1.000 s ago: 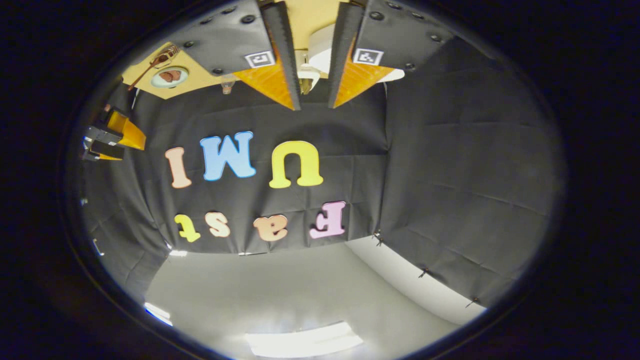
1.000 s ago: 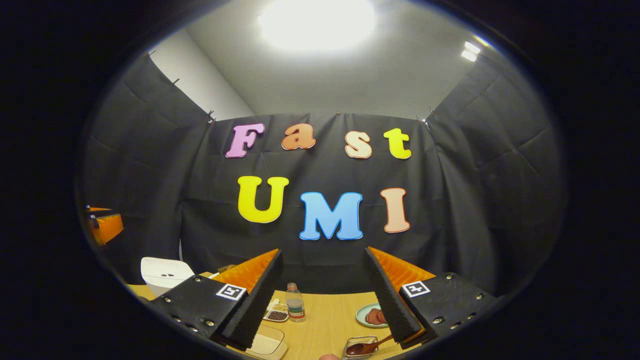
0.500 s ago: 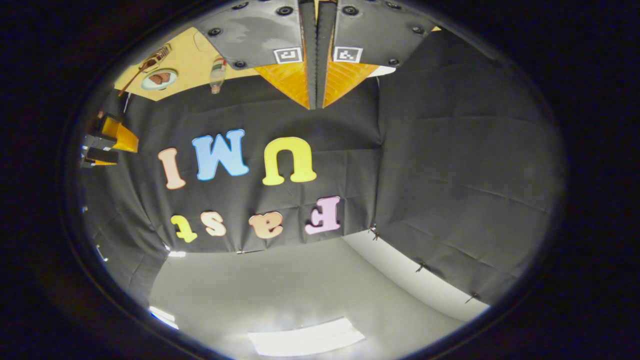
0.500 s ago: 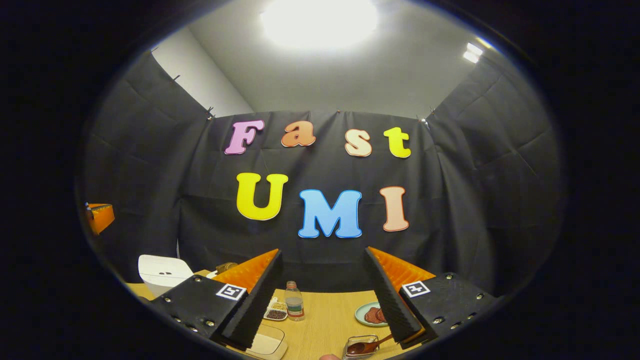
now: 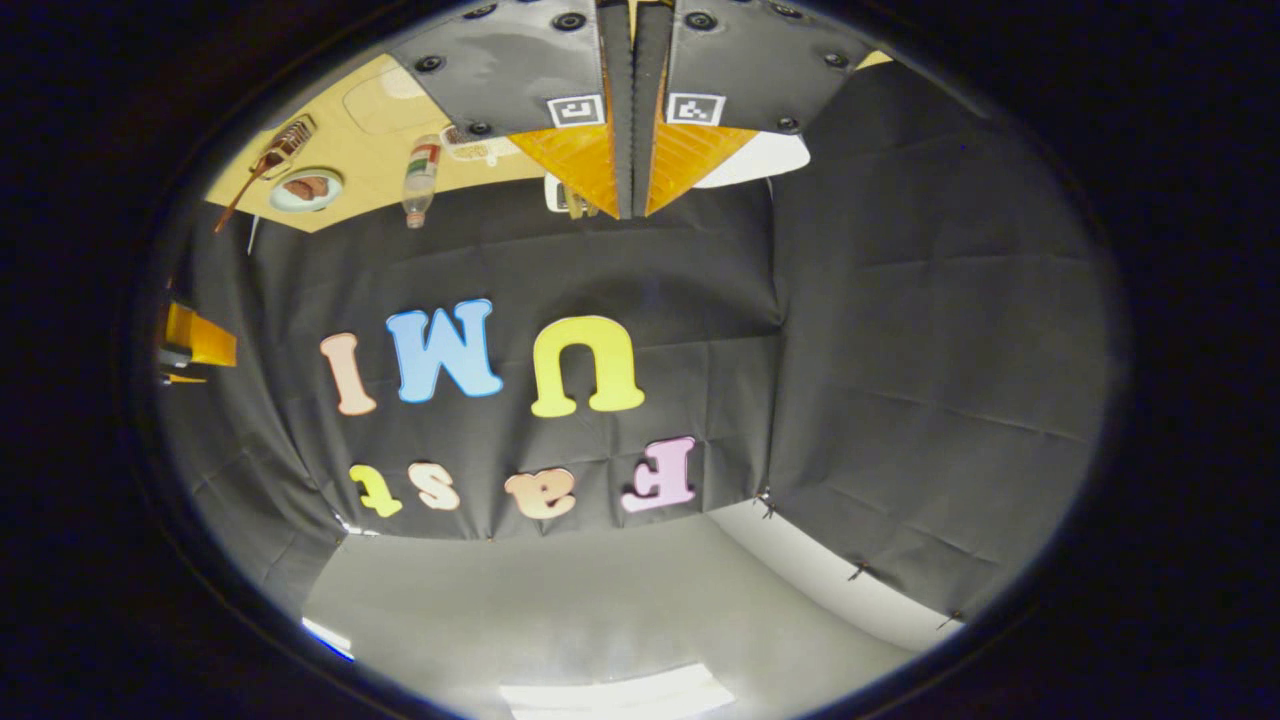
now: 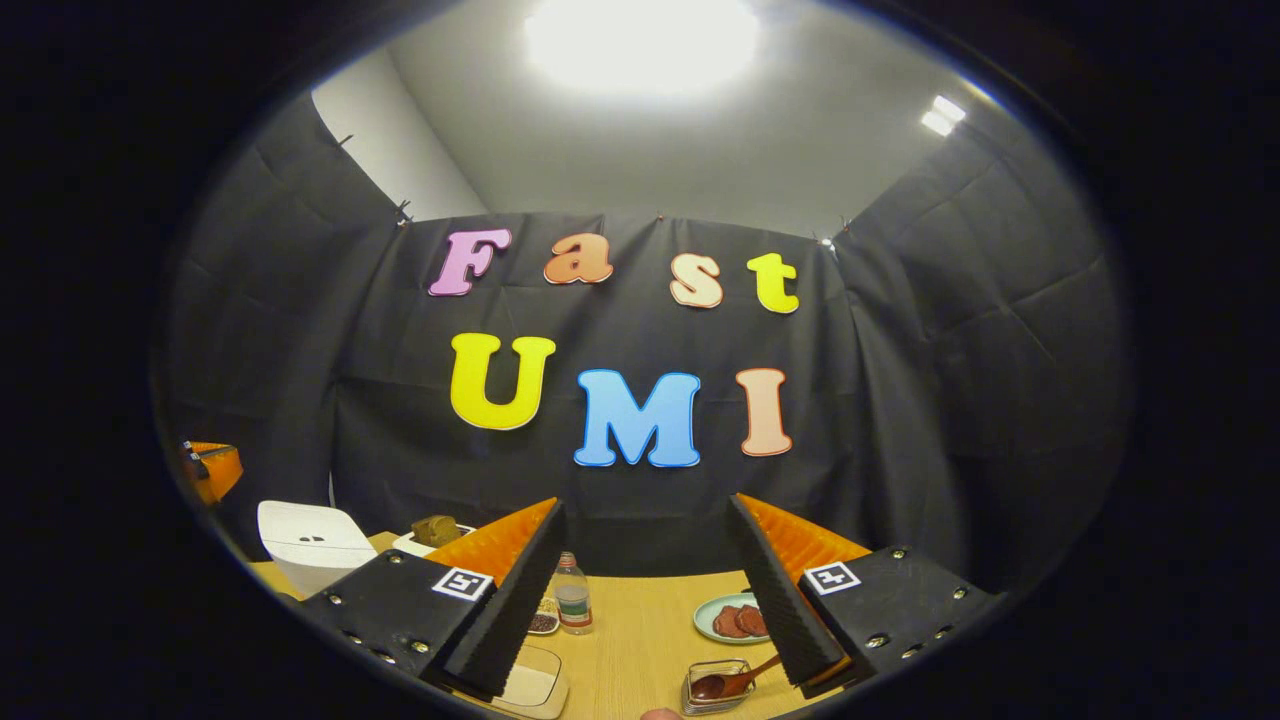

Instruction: Close the left gripper, press the button to open the rice cooker; take a wooden spoon from the chopstick holder with the right hand, scoop a spoonful of rice and pour it into the rice cooker, then put the wooden spoon back into the chopstick holder.

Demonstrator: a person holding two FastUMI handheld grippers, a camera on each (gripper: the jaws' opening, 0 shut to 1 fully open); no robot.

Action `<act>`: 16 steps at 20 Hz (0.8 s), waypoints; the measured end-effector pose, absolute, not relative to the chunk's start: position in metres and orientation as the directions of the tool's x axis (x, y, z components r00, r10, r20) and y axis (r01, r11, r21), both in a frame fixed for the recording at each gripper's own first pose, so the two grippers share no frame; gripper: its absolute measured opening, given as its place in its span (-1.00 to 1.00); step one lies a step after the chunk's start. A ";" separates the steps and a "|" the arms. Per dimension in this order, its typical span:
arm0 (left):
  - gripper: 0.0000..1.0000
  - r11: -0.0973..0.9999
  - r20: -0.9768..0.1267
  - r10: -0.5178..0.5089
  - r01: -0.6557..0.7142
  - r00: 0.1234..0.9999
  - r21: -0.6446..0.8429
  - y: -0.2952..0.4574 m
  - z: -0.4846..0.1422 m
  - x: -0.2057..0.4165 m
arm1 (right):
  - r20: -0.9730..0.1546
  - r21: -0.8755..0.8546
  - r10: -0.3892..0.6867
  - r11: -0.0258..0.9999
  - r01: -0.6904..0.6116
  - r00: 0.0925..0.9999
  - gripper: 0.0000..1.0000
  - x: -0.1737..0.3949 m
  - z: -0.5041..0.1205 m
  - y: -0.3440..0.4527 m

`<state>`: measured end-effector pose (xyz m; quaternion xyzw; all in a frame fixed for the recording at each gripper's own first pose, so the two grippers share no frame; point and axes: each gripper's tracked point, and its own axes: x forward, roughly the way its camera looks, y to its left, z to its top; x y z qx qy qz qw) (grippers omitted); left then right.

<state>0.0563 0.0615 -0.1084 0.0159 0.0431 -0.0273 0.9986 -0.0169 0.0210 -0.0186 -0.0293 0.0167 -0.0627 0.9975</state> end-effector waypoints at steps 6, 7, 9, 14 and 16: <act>-0.82 1.000 -0.201 -0.029 0.029 0.979 -0.004 0.095 -0.186 0.121 | -0.053 -0.104 -0.259 0.962 0.253 0.964 0.94 -0.043 -0.024 -0.006; -0.82 1.000 -0.216 -0.023 0.023 0.976 -0.001 0.101 -0.197 0.130 | -0.052 -0.112 -0.282 0.955 0.275 0.958 0.94 -0.047 -0.023 -0.010; -0.82 1.000 -0.234 -0.009 0.012 0.972 0.014 0.112 -0.215 0.150 | -0.052 -0.125 -0.326 0.940 0.318 0.944 0.94 -0.058 -0.023 -0.019; -0.82 1.000 -0.321 0.009 -0.008 0.947 0.005 0.127 -0.261 0.187 | -0.059 -0.147 -0.398 0.910 0.387 0.915 0.94 -0.078 -0.025 -0.032; -0.82 1.000 -0.351 0.017 -0.017 0.936 0.005 0.132 -0.276 0.194 | -0.053 -0.164 -0.416 0.900 0.403 0.908 0.94 -0.085 -0.023 -0.036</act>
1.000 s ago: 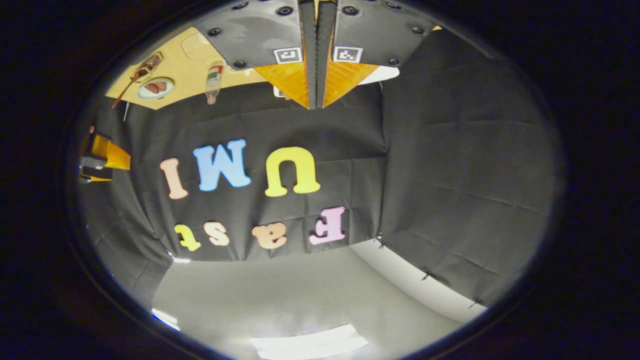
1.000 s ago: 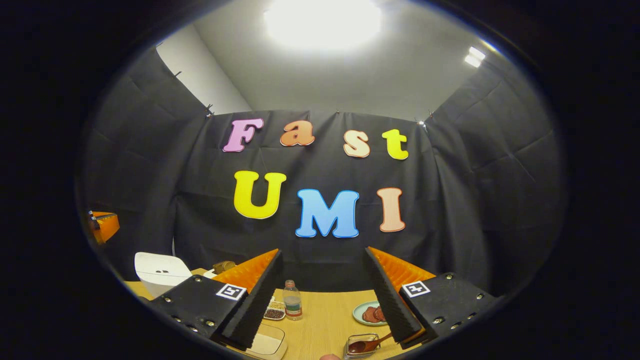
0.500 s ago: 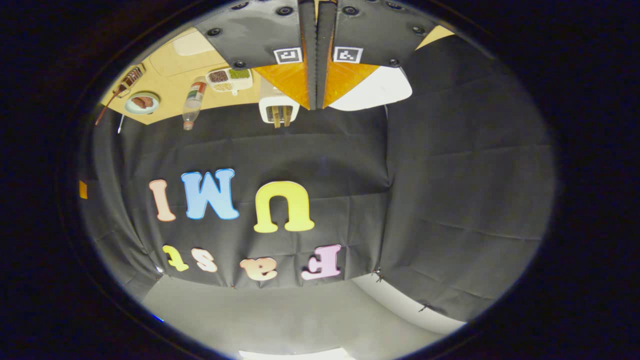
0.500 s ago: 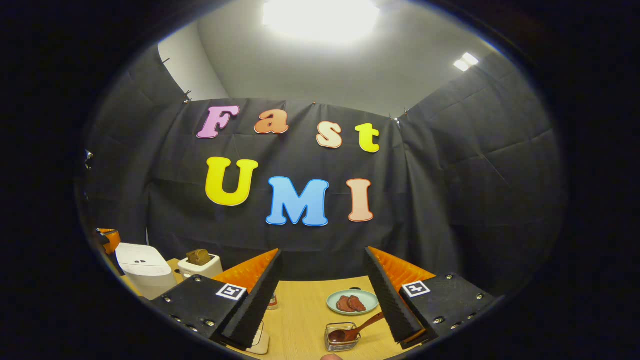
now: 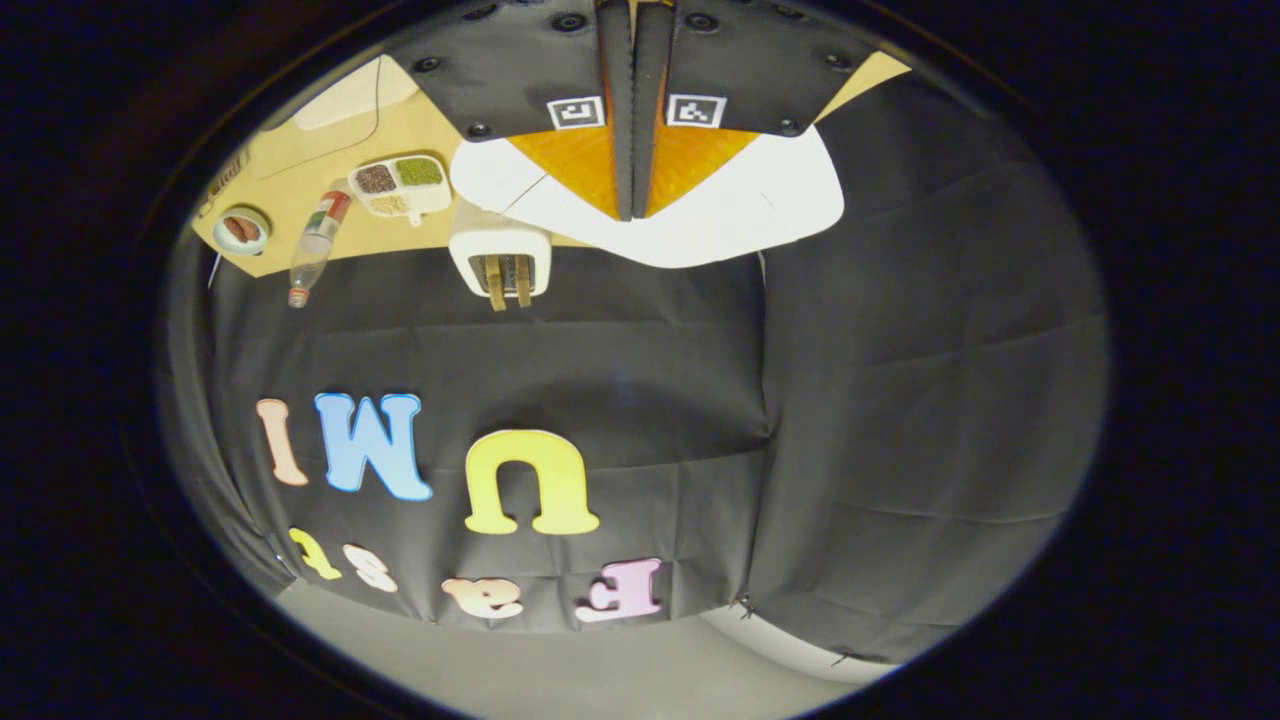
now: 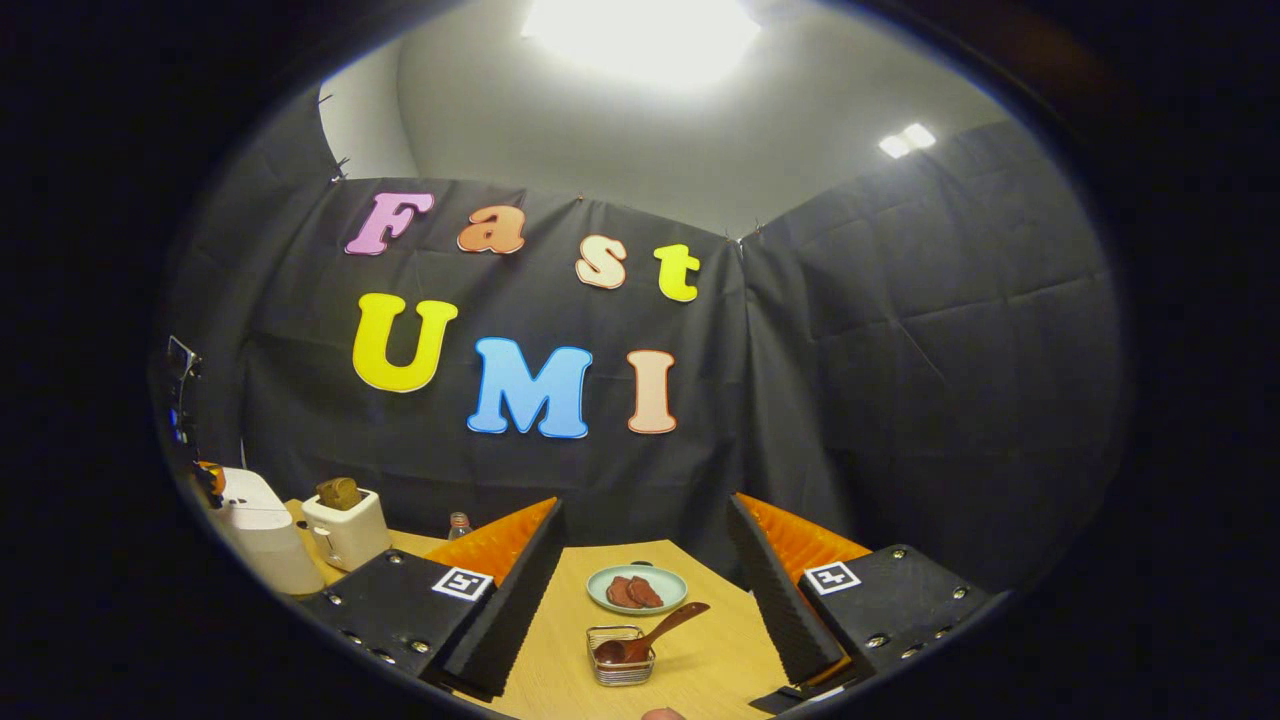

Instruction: Close the left gripper, press the button to open the rice cooker; take a wooden spoon from the chopstick holder with the right hand, scoop a spoonful of rice and pour it into the rice cooker, then put the wooden spoon back into the chopstick holder.

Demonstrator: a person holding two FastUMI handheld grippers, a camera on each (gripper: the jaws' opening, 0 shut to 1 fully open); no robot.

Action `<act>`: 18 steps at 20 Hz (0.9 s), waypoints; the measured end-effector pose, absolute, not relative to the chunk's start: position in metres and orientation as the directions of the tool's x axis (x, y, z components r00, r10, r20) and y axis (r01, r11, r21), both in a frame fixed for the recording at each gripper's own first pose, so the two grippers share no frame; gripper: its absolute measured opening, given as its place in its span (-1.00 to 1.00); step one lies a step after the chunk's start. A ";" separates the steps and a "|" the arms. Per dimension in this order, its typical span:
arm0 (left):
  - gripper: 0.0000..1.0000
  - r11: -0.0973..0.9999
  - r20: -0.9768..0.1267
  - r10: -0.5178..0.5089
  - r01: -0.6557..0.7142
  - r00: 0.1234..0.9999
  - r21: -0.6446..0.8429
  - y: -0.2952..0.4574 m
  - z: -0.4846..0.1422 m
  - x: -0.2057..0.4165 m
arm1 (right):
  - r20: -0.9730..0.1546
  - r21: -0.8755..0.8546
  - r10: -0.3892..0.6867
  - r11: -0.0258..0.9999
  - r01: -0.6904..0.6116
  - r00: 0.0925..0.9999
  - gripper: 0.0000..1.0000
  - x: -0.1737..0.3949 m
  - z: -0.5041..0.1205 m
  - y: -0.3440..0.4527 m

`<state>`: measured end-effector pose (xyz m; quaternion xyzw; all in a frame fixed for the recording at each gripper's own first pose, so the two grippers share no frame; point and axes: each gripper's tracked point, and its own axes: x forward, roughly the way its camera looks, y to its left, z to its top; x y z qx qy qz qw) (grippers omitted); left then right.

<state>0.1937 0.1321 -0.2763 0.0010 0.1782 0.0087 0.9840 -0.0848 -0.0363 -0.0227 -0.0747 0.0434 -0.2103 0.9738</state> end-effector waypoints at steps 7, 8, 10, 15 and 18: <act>-0.83 1.000 -0.441 0.004 0.005 0.898 0.019 0.128 -0.320 0.193 | -0.048 -0.162 -0.452 0.884 0.439 0.891 0.94 -0.092 -0.021 -0.046; -0.81 0.999 -0.426 0.003 0.011 0.905 0.031 0.129 -0.317 0.199 | -0.046 -0.163 -0.446 0.886 0.434 0.894 0.95 -0.092 -0.021 -0.044; -0.82 0.999 -0.440 0.007 0.008 0.898 0.032 0.128 -0.316 0.201 | -0.037 -0.173 -0.433 0.891 0.421 0.901 0.95 -0.092 -0.019 -0.043; -0.82 0.996 -0.325 0.071 -0.051 0.943 0.068 0.141 -0.264 0.198 | -0.039 -0.171 -0.370 0.918 0.359 0.928 0.86 -0.074 -0.018 -0.051; -0.83 0.993 -0.202 0.084 -0.065 0.976 0.098 0.138 -0.200 0.184 | -0.034 -0.158 -0.329 0.934 0.320 0.944 0.94 -0.058 -0.016 -0.060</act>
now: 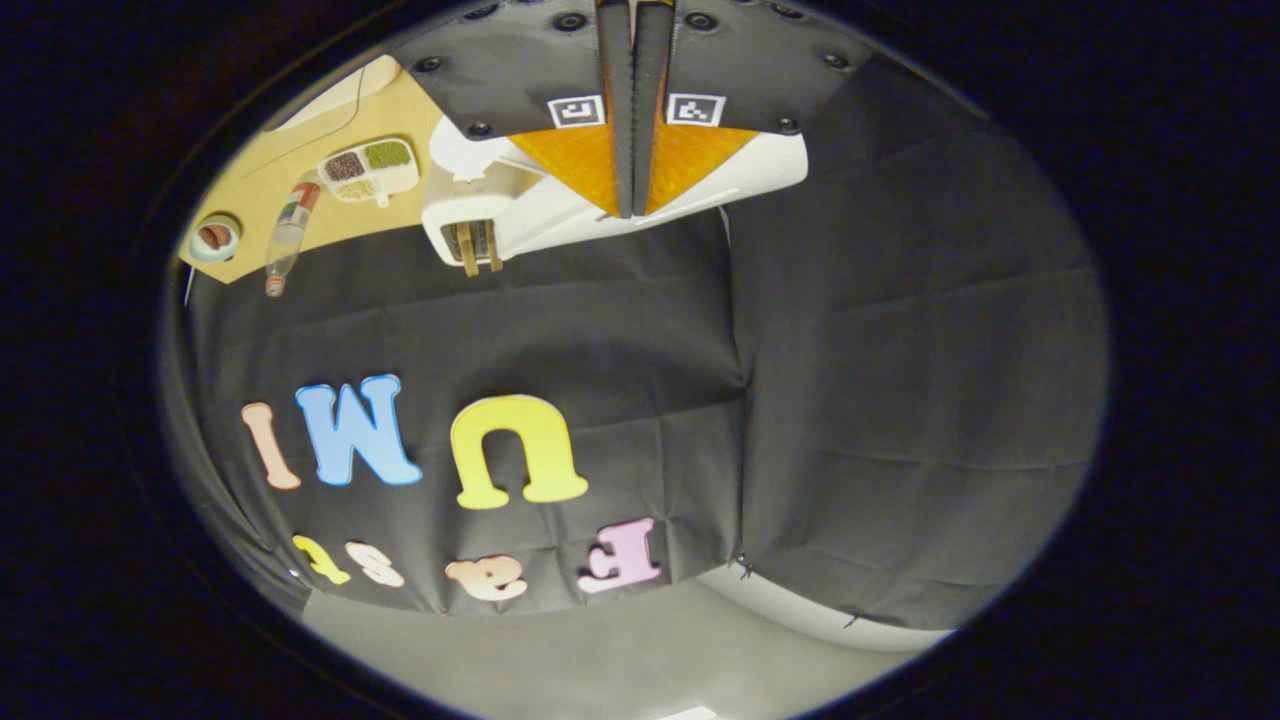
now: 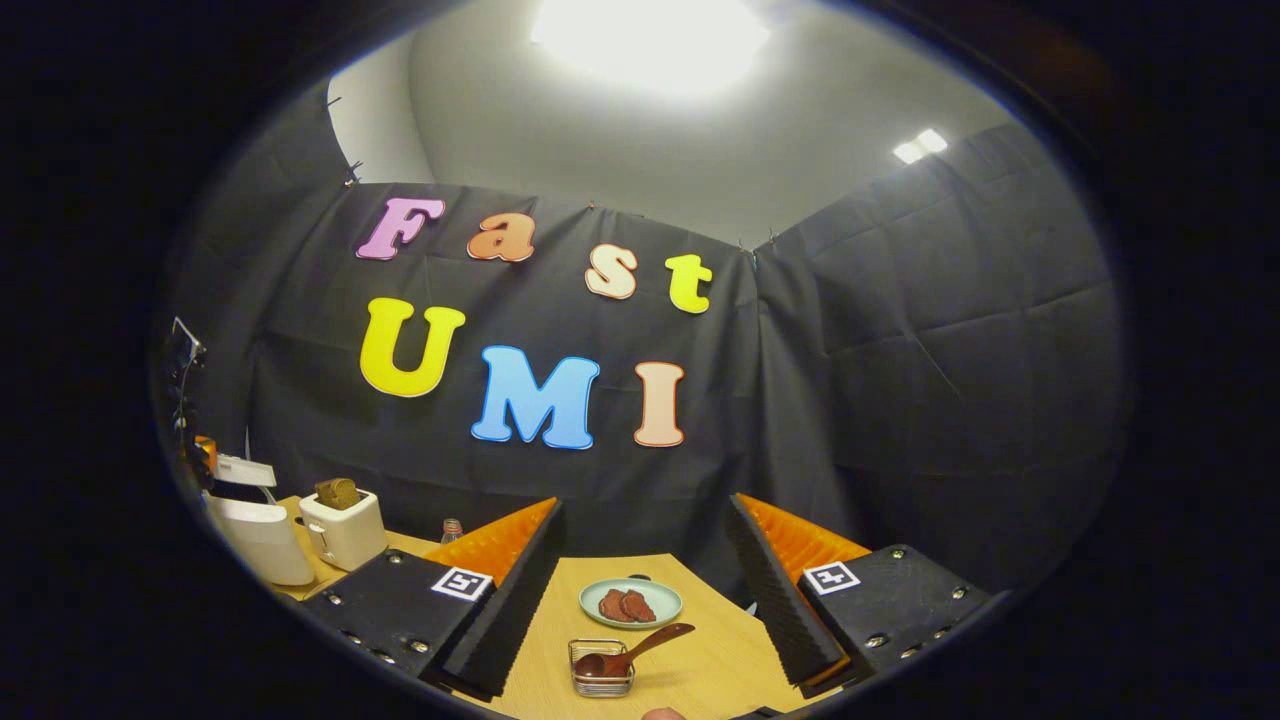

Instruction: Close the left gripper, press the button to open the rice cooker; take a wooden spoon from the chopstick holder with the right hand, scoop a spoonful of rice and pour it into the rice cooker, then put the wooden spoon back into the chopstick holder.

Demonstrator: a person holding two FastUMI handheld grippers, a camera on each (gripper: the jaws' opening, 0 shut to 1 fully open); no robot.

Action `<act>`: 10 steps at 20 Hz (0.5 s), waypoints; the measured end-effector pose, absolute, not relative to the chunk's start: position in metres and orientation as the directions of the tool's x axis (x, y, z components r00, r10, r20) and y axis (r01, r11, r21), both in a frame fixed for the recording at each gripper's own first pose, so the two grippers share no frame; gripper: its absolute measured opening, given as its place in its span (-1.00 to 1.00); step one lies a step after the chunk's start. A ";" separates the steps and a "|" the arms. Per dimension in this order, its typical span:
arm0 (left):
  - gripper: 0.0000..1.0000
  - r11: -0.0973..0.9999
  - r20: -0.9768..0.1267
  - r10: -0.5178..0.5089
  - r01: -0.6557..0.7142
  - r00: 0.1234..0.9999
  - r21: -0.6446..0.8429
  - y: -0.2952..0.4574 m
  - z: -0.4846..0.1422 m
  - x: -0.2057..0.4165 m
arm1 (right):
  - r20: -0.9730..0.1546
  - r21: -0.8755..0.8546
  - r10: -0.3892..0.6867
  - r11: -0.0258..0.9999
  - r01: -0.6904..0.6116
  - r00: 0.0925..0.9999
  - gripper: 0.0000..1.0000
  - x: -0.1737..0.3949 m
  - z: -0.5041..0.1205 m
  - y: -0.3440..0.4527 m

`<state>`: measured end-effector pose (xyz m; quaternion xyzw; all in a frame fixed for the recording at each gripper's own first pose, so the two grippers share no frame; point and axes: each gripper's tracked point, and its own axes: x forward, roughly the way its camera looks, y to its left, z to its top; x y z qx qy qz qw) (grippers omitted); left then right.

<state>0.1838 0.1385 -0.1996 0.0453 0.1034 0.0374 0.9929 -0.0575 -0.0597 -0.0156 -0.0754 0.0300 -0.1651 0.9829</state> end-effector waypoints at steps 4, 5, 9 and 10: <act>-0.82 0.994 -0.137 0.100 -0.092 0.986 0.062 0.123 -0.147 0.159 | -0.031 -0.131 -0.285 0.952 0.278 0.958 0.95 -0.040 -0.020 -0.075; -0.82 0.995 -0.115 0.094 -0.089 0.989 0.047 0.113 -0.135 0.151 | -0.037 -0.120 -0.273 0.956 0.267 0.961 0.95 -0.036 -0.024 -0.079; 0.59 0.998 -0.063 0.061 -0.061 0.996 0.000 0.075 -0.096 0.112 | -0.090 -0.072 -0.257 0.965 0.251 0.962 0.95 -0.022 -0.051 -0.105; 0.99 0.998 -0.050 0.060 -0.061 0.997 -0.006 0.069 -0.083 0.099 | -0.110 -0.057 -0.257 0.966 0.252 0.960 0.95 -0.018 -0.062 -0.112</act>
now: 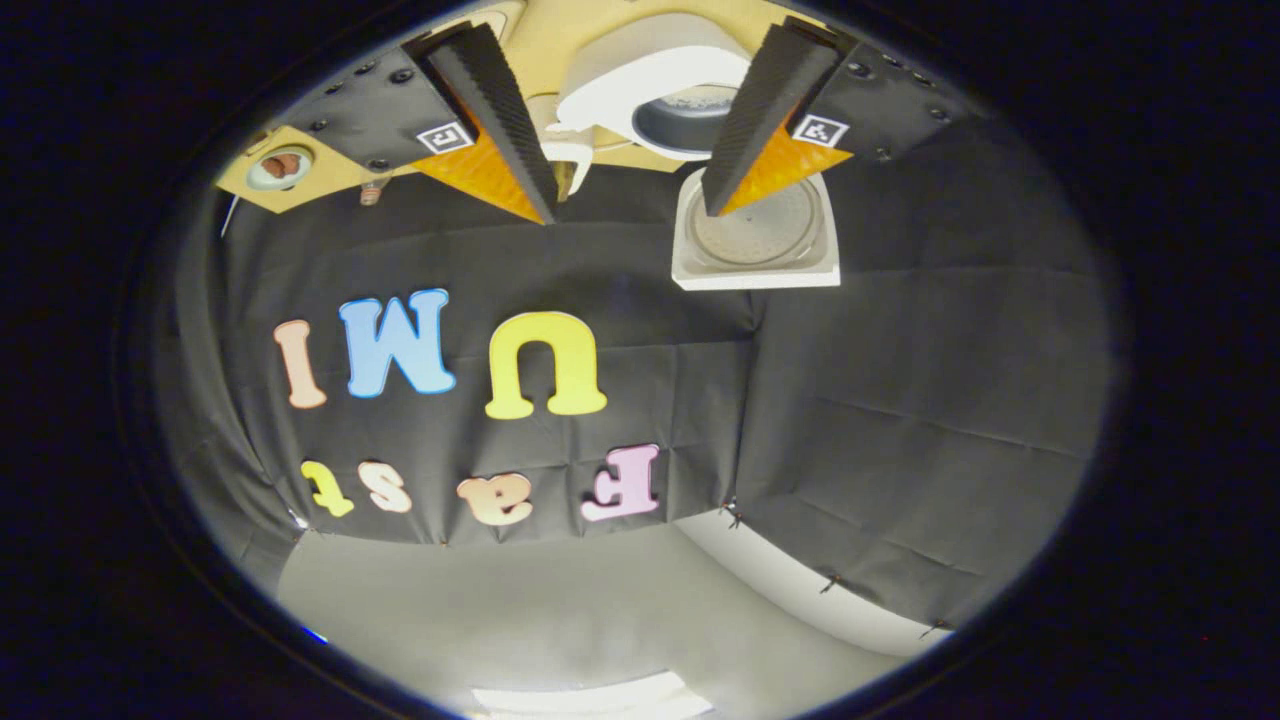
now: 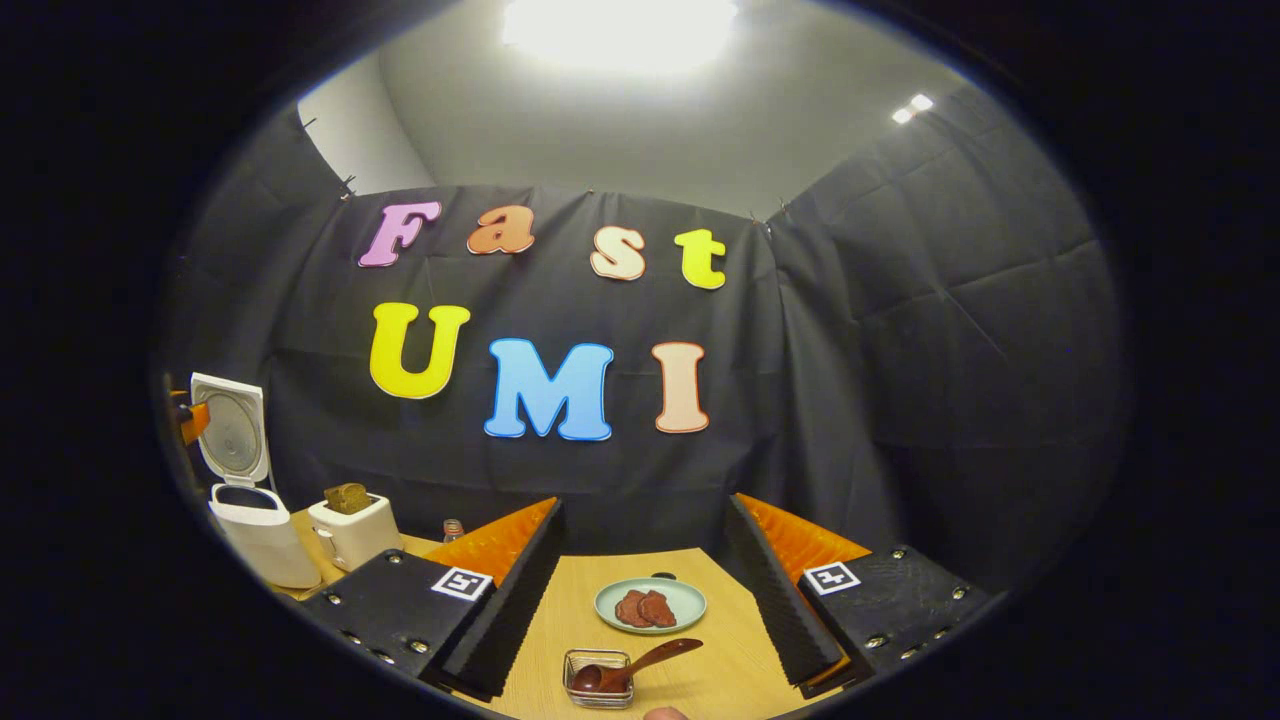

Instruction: Close the left gripper, press the button to open the rice cooker; take a wooden spoon from the chopstick holder with the right hand, scoop a spoonful of rice and pour it into the rice cooker, then put the wooden spoon back into the chopstick holder.

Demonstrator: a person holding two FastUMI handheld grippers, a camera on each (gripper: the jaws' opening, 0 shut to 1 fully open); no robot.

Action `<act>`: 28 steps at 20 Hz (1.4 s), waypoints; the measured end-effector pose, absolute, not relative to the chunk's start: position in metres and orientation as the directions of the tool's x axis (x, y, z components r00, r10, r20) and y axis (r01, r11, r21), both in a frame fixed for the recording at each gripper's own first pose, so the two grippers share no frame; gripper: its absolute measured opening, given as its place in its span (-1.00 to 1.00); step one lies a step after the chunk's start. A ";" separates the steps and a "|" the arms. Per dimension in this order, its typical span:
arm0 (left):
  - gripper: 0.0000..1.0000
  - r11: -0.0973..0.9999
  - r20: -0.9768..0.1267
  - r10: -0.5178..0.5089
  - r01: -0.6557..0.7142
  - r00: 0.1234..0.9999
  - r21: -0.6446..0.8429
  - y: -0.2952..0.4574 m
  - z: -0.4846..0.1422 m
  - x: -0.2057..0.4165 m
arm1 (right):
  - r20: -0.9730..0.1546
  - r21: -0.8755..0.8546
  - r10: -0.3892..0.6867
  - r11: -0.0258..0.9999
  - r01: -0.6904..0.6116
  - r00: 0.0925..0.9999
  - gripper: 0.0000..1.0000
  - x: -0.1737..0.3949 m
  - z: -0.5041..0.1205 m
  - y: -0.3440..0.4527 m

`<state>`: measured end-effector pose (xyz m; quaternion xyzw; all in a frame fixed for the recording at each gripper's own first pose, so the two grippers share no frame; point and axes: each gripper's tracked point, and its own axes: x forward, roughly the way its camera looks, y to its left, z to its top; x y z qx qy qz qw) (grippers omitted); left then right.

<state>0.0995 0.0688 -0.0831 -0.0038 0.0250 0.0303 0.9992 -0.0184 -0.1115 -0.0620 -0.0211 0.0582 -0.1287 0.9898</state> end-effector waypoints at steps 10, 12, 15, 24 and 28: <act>0.97 0.999 -0.004 0.043 -0.042 0.999 0.023 0.028 -0.031 0.027 | -0.418 0.155 -0.202 0.945 0.289 0.885 0.95 -0.003 -0.210 -0.151; 0.97 0.998 -0.011 0.054 -0.054 0.998 0.028 0.028 -0.030 0.019 | -0.474 0.209 -0.176 0.929 0.304 0.863 0.95 -0.004 -0.238 -0.149; 0.97 0.996 -0.019 0.069 -0.067 0.997 0.057 0.031 -0.030 0.010 | -0.539 0.255 -0.135 0.915 0.314 0.831 0.96 -0.005 -0.268 -0.144; 0.98 0.993 -0.061 0.100 -0.096 0.993 0.065 0.015 -0.042 -0.004 | -0.609 0.365 0.054 0.905 0.220 0.791 -0.49 -0.004 -0.300 -0.108; 0.97 0.992 -0.062 0.119 -0.115 0.991 0.060 0.014 -0.046 -0.012 | -0.600 0.350 0.109 0.927 0.138 0.792 -0.68 0.004 -0.285 -0.101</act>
